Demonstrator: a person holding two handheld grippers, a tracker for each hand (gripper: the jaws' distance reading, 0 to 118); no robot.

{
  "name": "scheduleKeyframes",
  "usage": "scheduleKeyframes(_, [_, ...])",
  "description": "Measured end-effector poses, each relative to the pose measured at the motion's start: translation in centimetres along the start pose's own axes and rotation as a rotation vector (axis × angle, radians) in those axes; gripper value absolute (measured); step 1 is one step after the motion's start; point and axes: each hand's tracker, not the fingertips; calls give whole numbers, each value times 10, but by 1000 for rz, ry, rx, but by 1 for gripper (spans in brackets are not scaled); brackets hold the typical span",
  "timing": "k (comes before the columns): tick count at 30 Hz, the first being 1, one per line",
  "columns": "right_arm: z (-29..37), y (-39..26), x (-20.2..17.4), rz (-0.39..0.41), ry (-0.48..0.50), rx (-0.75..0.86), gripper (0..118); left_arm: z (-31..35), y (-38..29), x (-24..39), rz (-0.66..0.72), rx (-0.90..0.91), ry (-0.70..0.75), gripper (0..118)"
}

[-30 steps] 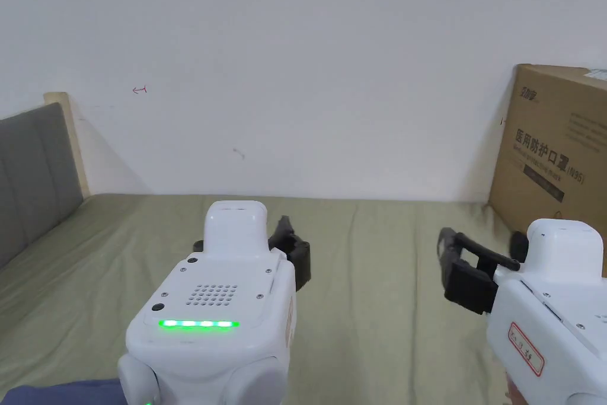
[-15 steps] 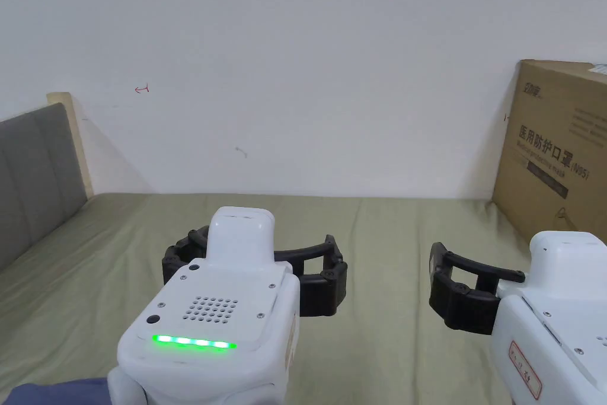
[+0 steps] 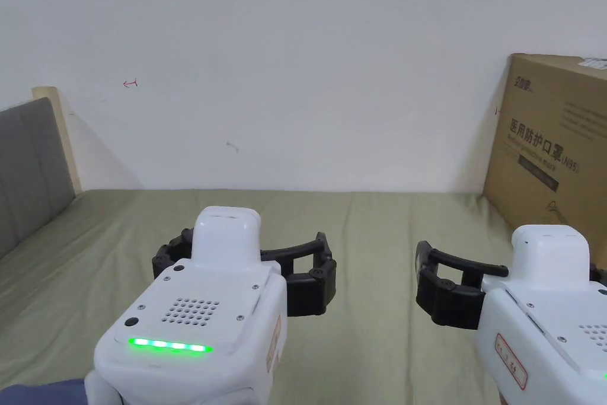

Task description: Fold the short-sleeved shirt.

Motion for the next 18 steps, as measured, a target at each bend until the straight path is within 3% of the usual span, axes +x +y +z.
scheduleKeyframes(7, [-3,3,-3,-8,7,-2,118,-6,4,3,-23,-18,66,117])
scheduleKeyframes(18, [-7,0,-7,-14,9,-16,118,0,4,-2,67,-26,20,117])
